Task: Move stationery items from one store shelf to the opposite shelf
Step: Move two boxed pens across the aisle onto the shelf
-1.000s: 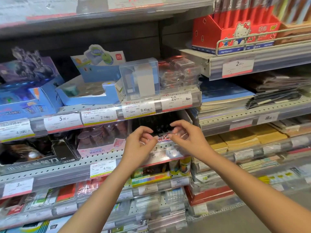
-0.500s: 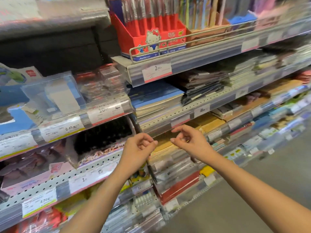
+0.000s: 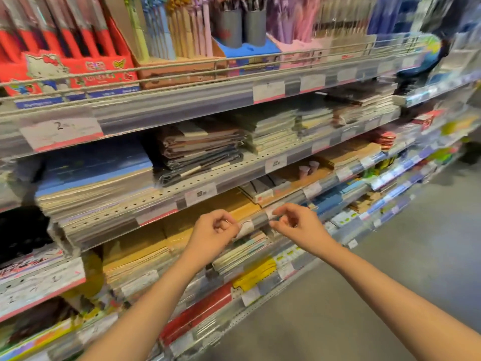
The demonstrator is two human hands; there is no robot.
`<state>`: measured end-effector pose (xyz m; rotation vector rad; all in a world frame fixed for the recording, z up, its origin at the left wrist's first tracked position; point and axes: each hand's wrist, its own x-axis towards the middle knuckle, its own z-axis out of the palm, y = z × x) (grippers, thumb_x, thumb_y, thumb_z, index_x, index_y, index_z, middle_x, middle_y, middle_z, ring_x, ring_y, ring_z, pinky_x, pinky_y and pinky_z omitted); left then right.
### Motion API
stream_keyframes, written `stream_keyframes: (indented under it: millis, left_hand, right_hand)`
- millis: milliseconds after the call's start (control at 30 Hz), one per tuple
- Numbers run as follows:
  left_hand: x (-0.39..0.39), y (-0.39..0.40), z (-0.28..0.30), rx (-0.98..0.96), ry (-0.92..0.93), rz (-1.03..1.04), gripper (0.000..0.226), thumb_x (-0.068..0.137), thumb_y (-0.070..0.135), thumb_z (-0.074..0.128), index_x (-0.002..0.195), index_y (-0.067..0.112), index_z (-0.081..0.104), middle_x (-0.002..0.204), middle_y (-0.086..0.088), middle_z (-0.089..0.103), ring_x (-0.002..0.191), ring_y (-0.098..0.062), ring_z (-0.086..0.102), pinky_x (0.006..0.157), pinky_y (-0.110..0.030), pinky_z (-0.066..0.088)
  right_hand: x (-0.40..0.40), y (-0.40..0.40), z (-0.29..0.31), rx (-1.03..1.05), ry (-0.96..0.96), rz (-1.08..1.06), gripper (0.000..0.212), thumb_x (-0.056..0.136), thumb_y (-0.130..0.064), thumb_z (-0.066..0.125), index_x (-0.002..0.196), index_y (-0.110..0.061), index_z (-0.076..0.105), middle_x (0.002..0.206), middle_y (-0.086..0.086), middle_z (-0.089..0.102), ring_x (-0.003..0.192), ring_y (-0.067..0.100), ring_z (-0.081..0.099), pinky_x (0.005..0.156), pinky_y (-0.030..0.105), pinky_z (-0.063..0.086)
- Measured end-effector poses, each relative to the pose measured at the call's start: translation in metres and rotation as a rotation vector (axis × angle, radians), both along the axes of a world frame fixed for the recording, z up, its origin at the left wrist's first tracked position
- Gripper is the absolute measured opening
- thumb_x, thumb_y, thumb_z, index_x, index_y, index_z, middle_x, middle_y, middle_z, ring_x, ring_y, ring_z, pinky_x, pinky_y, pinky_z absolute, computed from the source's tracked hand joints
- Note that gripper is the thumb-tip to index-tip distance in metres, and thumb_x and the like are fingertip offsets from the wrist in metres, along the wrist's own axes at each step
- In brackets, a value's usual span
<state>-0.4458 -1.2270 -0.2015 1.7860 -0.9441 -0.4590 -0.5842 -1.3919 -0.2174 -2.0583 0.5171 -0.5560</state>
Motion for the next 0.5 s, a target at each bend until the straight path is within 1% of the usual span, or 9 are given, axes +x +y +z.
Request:
stream_keyframes:
  millis: [100, 200, 267, 300, 333, 400, 433, 500]
  left_hand:
    - [-0.008, -0.037, -0.009, 0.047, 0.042, 0.014, 0.010, 0.083, 0.012, 0.063, 0.084, 0.002, 0.065, 0.071, -0.023, 0.060, 0.064, -0.023, 0.053, 0.065, -0.032, 0.044]
    - [-0.008, -0.070, -0.021, 0.113, 0.057, 0.053, 0.012, 0.082, 0.015, 0.063, 0.084, 0.004, 0.066, 0.075, -0.024, 0.064, 0.064, -0.022, 0.055, 0.065, -0.031, 0.046]
    - [-0.003, -0.090, -0.029, 0.158, 0.087, 0.072, 0.012, 0.083, 0.017, 0.063, 0.085, 0.006, 0.066, 0.073, -0.017, 0.067, 0.059, -0.016, 0.058, 0.060, -0.028, 0.048]
    - [0.001, -0.100, -0.032, 0.175, 0.093, 0.080, 0.012, 0.083, 0.018, 0.063, 0.085, 0.006, 0.066, 0.071, -0.012, 0.067, 0.057, -0.014, 0.059, 0.060, -0.027, 0.049]
    - [0.006, -0.110, -0.035, 0.190, 0.093, 0.088, 0.013, 0.083, 0.019, 0.063, 0.086, 0.006, 0.066, 0.069, -0.008, 0.067, 0.057, -0.013, 0.059, 0.062, -0.029, 0.051]
    - [0.018, -0.130, -0.042, 0.213, 0.093, 0.107, 0.016, 0.083, 0.020, 0.063, 0.088, 0.005, 0.066, 0.069, -0.005, 0.066, 0.060, -0.015, 0.060, 0.070, -0.036, 0.054]
    - [0.025, -0.139, -0.046, 0.222, 0.095, 0.122, 0.017, 0.083, 0.020, 0.063, 0.089, 0.004, 0.066, 0.071, -0.005, 0.066, 0.064, -0.017, 0.061, 0.074, -0.038, 0.054]
    - [0.040, -0.159, -0.054, 0.246, 0.102, 0.170, 0.015, 0.082, 0.020, 0.064, 0.088, 0.006, 0.066, 0.083, -0.010, 0.069, 0.077, -0.025, 0.064, 0.080, -0.042, 0.053]
  right_hand:
    - [-0.008, -0.037, -0.007, -0.036, 0.059, -0.025, 0.017, 0.082, -0.020, 0.066, 0.098, -0.016, 0.060, 0.062, -0.004, 0.053, 0.060, 0.011, 0.052, 0.062, 0.023, 0.042]
    - [-0.006, -0.068, -0.017, -0.073, 0.099, -0.059, 0.019, 0.082, -0.022, 0.067, 0.099, -0.015, 0.061, 0.063, -0.003, 0.054, 0.061, 0.012, 0.053, 0.061, 0.023, 0.042]
    - [0.000, -0.087, -0.021, -0.094, 0.126, -0.068, 0.019, 0.081, -0.023, 0.067, 0.097, -0.015, 0.062, 0.062, -0.004, 0.054, 0.060, 0.011, 0.053, 0.060, 0.023, 0.042]
    - [0.004, -0.097, -0.023, -0.096, 0.136, -0.069, 0.020, 0.081, -0.023, 0.067, 0.097, -0.014, 0.062, 0.061, -0.004, 0.054, 0.060, 0.012, 0.053, 0.061, 0.025, 0.042]
    - [0.009, -0.107, -0.025, -0.093, 0.146, -0.072, 0.020, 0.081, -0.024, 0.067, 0.097, -0.013, 0.062, 0.061, -0.004, 0.054, 0.061, 0.013, 0.054, 0.062, 0.028, 0.044]
    - [0.021, -0.126, -0.031, -0.084, 0.158, -0.077, 0.022, 0.081, -0.024, 0.066, 0.098, -0.012, 0.062, 0.063, -0.002, 0.055, 0.062, 0.014, 0.054, 0.064, 0.030, 0.043]
    - [0.028, -0.136, -0.034, -0.083, 0.159, -0.080, 0.022, 0.081, -0.024, 0.066, 0.099, -0.013, 0.062, 0.063, -0.002, 0.055, 0.061, 0.013, 0.054, 0.063, 0.030, 0.042]
    - [0.042, -0.156, -0.039, -0.079, 0.167, -0.089, 0.023, 0.081, -0.025, 0.065, 0.101, -0.013, 0.062, 0.066, -0.005, 0.054, 0.064, 0.012, 0.053, 0.063, 0.027, 0.040]
